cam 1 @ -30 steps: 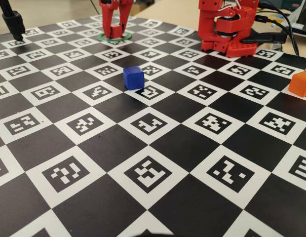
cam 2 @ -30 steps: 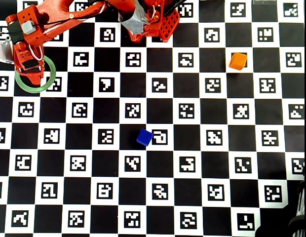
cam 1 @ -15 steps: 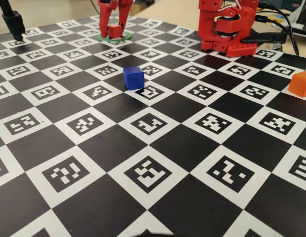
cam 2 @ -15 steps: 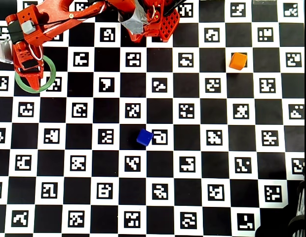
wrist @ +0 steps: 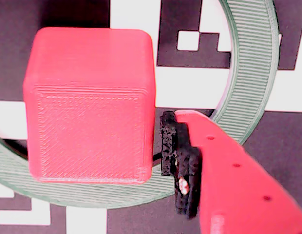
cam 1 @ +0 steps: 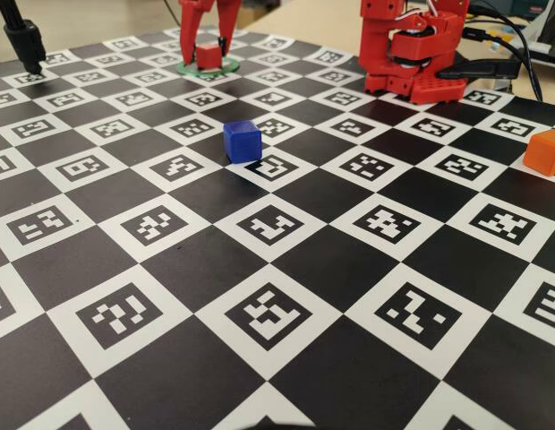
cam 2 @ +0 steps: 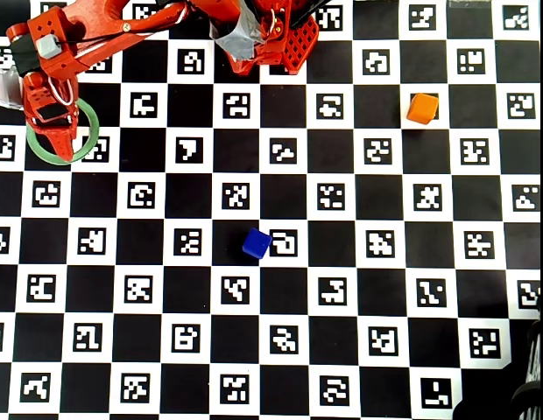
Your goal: Grab the red cube then put it in the green circle then put the blue cube on top and finally the orange cube on top
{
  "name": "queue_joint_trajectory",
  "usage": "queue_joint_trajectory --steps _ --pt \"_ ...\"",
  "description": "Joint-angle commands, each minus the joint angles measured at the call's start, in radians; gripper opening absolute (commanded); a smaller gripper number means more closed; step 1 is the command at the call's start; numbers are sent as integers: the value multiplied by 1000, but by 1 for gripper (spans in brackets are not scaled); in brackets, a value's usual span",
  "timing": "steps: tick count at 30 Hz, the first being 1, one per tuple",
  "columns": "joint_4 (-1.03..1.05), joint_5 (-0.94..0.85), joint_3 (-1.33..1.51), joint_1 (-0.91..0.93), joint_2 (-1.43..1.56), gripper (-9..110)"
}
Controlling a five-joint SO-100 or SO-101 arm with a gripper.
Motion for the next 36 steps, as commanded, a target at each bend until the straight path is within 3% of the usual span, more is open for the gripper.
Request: queue_joint_trajectory --steps 1,19,28,36 --pt "21 11 -92 3 75 37" --pt "284 109 -147 -61 341 37" --pt "502 227 -126 -207 503 37" --pt "541 357 17 -393 660 37"
